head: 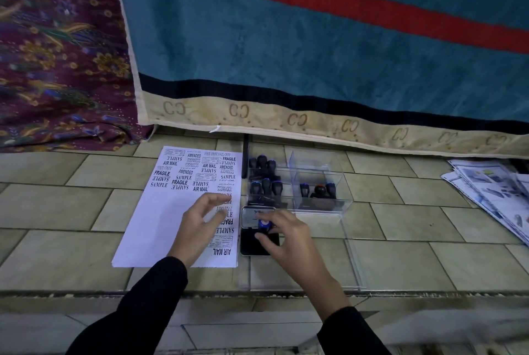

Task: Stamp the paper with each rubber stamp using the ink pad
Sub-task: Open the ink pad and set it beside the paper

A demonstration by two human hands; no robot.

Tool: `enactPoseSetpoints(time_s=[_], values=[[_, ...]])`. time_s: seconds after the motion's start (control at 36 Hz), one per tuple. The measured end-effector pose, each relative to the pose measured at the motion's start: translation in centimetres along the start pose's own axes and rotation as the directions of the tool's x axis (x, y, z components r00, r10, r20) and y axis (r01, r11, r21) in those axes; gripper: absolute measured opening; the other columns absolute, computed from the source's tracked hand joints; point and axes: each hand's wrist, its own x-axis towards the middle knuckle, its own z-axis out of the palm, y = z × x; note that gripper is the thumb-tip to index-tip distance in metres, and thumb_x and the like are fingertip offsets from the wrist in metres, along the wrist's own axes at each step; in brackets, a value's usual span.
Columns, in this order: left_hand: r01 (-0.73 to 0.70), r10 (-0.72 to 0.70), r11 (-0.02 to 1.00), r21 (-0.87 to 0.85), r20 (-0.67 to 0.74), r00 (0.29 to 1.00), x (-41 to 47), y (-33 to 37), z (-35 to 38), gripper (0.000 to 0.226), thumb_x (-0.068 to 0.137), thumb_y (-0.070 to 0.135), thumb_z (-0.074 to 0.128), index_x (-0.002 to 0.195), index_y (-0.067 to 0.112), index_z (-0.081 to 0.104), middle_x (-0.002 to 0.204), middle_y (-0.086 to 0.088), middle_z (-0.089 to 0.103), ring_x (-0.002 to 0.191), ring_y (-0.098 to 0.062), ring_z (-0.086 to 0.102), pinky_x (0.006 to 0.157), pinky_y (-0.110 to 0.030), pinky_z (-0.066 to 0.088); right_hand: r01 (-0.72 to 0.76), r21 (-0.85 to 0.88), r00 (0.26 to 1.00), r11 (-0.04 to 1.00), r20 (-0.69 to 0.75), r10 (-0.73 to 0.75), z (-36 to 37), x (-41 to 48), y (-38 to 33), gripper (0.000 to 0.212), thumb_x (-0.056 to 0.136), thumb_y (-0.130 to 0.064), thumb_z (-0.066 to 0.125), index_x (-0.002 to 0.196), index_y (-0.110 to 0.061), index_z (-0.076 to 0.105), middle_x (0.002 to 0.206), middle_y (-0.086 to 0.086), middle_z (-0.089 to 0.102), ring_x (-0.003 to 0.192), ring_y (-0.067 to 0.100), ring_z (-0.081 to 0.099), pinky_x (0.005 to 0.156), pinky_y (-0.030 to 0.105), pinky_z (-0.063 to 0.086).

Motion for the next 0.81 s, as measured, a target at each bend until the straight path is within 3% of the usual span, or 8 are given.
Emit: enactPoseSetpoints(time_s=[0.08, 0.19, 0.31, 0.44, 0.67, 0.81], values=[[-0.168, 0.160, 0.927, 0.336, 0.051, 0.986, -0.5, -0.5, 0.4, 0.028, 0.083, 0.044, 0.066, 0.110, 0.045, 0.056, 0.119, 0.031, 0.056, 0.119, 0.010, 0.047, 0.099, -0.021, 0.036, 0.024, 0.020, 1.000, 1.000, -0.021, -0.023, 0.1, -0.1, -0.1, 0.028, 0.085, -0.017, 0.069, 0.112, -0.015, 0.066, 0.103, 0.001, 0.065, 0.091, 0.006, 0.062, 0.081, 0.020, 0.054], [-0.330, 0.248, 0.768, 0.549, 0.220, 0.943, -0.8, -1.4, 1.1, 0.074, 0.068, 0.072, 0.063, 0.132, 0.037, 0.048, 0.131, 0.026, 0.045, 0.125, 0.004, 0.039, 0.105, -0.021, 0.031, -0.002, 0.024, 0.999, 1.000, -0.036, 0.003, 0.3, -0.1, 0.0, 0.033, 0.086, -0.020, 0.067, 0.118, -0.018, 0.061, 0.109, -0.003, 0.065, 0.093, 0.007, 0.063, 0.081, 0.024, 0.055], [-0.344, 0.253, 0.735, 0.584, 0.234, 0.939, -0.7, -2.1, 1.4, 0.094, 0.058, 0.083, 0.062, 0.137, 0.034, 0.043, 0.131, 0.026, 0.041, 0.124, 0.004, 0.034, 0.106, -0.022, 0.028, 0.021, 0.015, 0.999, 1.000, -0.050, -0.021, 0.5, -0.1, 0.1, 0.022, 0.085, -0.019, 0.067, 0.106, -0.015, 0.063, 0.101, -0.003, 0.065, 0.088, 0.004, 0.061, 0.077, 0.024, 0.055], [-0.347, 0.262, 0.726, 0.594, 0.228, 0.938, -0.6, -2.1, 1.5, 0.093, 0.058, 0.079, 0.065, 0.135, 0.031, 0.045, 0.132, 0.016, 0.050, 0.123, -0.004, 0.042, 0.104, -0.025, 0.032, 0.043, 0.015, 0.997, 0.999, -0.071, -0.042, 0.6, -0.2, 0.3, 0.016, 0.083, -0.019, 0.068, 0.098, -0.015, 0.064, 0.095, -0.004, 0.064, 0.086, 0.003, 0.060, 0.074, 0.024, 0.055], [-0.330, 0.248, 0.720, 0.610, 0.219, 0.944, -0.6, -2.1, 1.7, 0.091, 0.059, 0.076, 0.067, 0.135, 0.032, 0.044, 0.132, 0.017, 0.050, 0.122, -0.003, 0.042, 0.105, -0.023, 0.029, 0.004, 0.045, 0.997, 0.999, -0.078, 0.000, 0.8, 0.4, 0.2, 0.011, 0.079, -0.013, 0.071, 0.087, -0.010, 0.064, 0.088, -0.001, 0.064, 0.080, 0.008, 0.062, 0.071, 0.030, 0.055], [-0.310, 0.217, 0.723, 0.618, 0.223, 0.950, -0.6, -2.0, 1.7, 0.091, 0.059, 0.078, 0.066, 0.136, 0.034, 0.043, 0.133, 0.018, 0.049, 0.124, -0.004, 0.041, 0.106, -0.026, 0.030, -0.030, 0.085, 0.999, 0.996, -0.030, 0.033, 0.4, 0.1, 0.1, 0.013, 0.074, -0.011, 0.074, 0.080, -0.010, 0.063, 0.085, 0.001, 0.065, 0.083, 0.009, 0.065, 0.072, 0.026, 0.057]])
